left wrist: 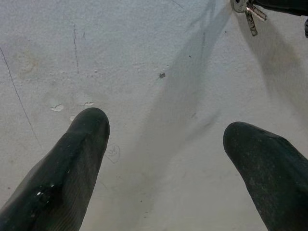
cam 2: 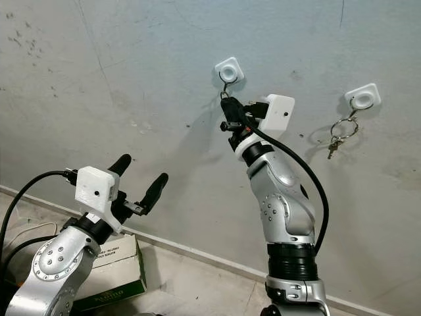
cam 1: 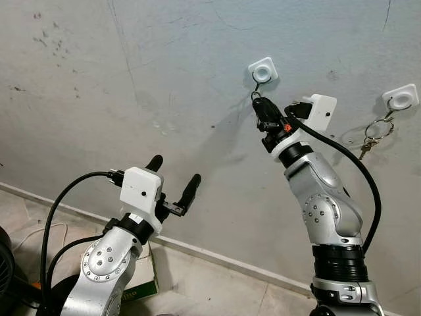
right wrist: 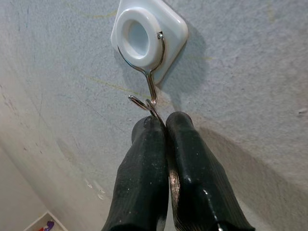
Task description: Hang keys on a hook
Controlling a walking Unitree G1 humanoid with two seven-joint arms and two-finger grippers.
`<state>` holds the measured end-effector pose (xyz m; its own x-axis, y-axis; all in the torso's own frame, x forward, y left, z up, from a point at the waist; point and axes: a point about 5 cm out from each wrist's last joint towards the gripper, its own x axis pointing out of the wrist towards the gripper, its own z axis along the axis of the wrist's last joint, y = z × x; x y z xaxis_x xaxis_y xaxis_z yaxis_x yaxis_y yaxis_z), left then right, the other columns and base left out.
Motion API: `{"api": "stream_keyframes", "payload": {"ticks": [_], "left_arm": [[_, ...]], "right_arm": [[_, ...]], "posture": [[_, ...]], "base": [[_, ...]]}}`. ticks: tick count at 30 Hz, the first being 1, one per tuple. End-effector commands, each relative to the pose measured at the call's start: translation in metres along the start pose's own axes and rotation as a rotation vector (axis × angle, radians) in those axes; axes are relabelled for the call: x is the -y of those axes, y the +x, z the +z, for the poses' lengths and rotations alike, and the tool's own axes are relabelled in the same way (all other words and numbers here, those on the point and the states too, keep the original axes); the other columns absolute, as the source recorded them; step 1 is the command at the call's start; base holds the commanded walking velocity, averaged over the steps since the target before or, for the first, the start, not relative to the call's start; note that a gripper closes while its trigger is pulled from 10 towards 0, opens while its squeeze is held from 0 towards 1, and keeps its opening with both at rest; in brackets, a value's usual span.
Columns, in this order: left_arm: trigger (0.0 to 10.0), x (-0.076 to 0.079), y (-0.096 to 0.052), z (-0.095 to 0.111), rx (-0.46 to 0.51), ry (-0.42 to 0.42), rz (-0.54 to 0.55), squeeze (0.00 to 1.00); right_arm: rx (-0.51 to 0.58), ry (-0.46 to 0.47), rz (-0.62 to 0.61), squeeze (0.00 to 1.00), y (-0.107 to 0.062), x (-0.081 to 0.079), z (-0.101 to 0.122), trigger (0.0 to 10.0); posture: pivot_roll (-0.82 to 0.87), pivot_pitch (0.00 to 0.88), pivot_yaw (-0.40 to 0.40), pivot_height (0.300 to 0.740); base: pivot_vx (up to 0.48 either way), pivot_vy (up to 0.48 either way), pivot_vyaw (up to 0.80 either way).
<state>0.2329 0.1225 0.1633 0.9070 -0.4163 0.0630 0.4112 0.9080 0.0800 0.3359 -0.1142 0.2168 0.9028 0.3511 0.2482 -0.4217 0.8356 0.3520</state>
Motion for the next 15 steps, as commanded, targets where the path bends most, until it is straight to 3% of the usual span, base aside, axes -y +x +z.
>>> {"api": "stream_keyframes", "payload": {"ticks": [1, 2, 3, 15], "left_arm": [[10.0, 0.0005, -0.0001, -0.0008, -0.004, 0.000, 0.004, 0.00], [10.0, 0.0006, -0.0002, -0.0009, -0.004, 0.000, 0.004, 0.00], [10.0, 0.0005, -0.0002, -0.0010, -0.004, -0.001, 0.004, 0.00], [10.0, 0.0006, 0.0002, -0.0010, -0.005, 0.000, 0.005, 0.00]], "right_arm": [[-0.029, 0.027, -0.035, 0.00, 0.0005, 0.0048, -0.0045, 10.0], [-0.034, 0.029, -0.040, 0.79, -0.0001, 0.0055, -0.0058, 10.0], [-0.038, 0.031, -0.044, 1.00, -0.0007, 0.0060, -0.0072, 10.0], [-0.041, -0.057, -0.058, 1.00, -0.0031, 0.0075, -0.0088, 10.0]], "posture": [[0.19, 0.039, -0.008, 0.740], [0.19, 0.040, -0.009, 0.740], [0.19, 0.040, -0.009, 0.740], [0.19, 0.039, -0.008, 0.740]], "base": [[0.000, 0.000, 0.00], [0.000, 0.000, 0.00], [0.000, 0.000, 0.00], [0.000, 0.000, 0.00]]}}
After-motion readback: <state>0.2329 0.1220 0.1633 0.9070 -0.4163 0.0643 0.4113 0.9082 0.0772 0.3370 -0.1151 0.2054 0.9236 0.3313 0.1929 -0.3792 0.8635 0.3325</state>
